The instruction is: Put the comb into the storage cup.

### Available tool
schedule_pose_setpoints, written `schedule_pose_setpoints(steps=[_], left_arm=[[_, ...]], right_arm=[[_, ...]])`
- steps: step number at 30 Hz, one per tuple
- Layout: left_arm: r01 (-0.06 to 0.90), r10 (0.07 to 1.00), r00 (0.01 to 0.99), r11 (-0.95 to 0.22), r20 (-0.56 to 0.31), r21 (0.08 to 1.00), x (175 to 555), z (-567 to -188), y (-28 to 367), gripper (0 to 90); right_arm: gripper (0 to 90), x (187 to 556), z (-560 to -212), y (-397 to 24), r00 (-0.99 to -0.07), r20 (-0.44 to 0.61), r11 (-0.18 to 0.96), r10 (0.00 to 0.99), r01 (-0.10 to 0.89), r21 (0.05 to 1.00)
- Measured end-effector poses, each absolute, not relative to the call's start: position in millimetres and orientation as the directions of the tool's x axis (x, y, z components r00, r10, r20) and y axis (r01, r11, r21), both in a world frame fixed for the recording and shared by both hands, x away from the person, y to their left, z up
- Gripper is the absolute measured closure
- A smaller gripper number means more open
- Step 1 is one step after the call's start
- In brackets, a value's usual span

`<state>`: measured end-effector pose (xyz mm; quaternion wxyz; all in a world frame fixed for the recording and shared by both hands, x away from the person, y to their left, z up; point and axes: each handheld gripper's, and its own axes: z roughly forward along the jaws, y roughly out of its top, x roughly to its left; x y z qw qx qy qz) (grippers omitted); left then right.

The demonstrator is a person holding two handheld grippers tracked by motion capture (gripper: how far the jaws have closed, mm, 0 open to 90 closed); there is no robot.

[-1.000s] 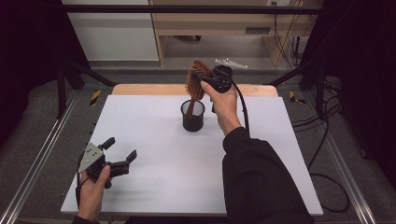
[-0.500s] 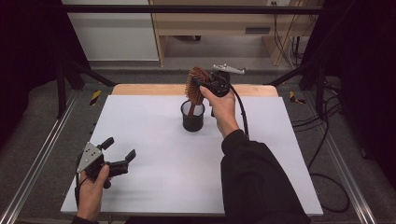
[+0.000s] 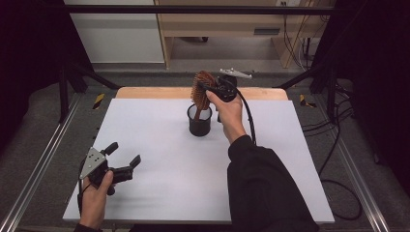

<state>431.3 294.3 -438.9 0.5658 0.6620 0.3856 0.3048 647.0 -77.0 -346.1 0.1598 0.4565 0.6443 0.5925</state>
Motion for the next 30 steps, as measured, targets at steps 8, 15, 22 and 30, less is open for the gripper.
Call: schedule_pose_setpoints(steps=[8, 15, 22, 30], left_arm=[[0.166, 0.855, 0.517, -0.064, -0.032, 0.984, 431.4, -439.1, 293.8, 1.7], [0.167, 0.853, 0.521, -0.067, -0.030, 0.984, 431.4, -439.2, 292.7, 1.7], [0.168, 0.853, 0.520, -0.065, -0.033, 0.984, 431.4, -439.4, 292.1, 1.8], [0.169, 0.851, 0.525, -0.071, -0.029, 0.983, 431.6, -439.8, 290.7, 1.8]], right_arm=[[50.9, 648.8, -347.3, -76.8, -0.533, 0.340, -0.122, 0.775, 0.402, 0.908], [50.7, 651.0, -348.8, -77.8, -0.534, 0.355, -0.133, 0.768, 0.408, 0.903], [50.7, 652.1, -349.6, -78.3, -0.534, 0.364, -0.140, 0.763, 0.413, 0.900], [49.5, 657.8, -353.9, -81.9, -0.510, 0.376, -0.160, 0.774, 0.416, 0.895]])
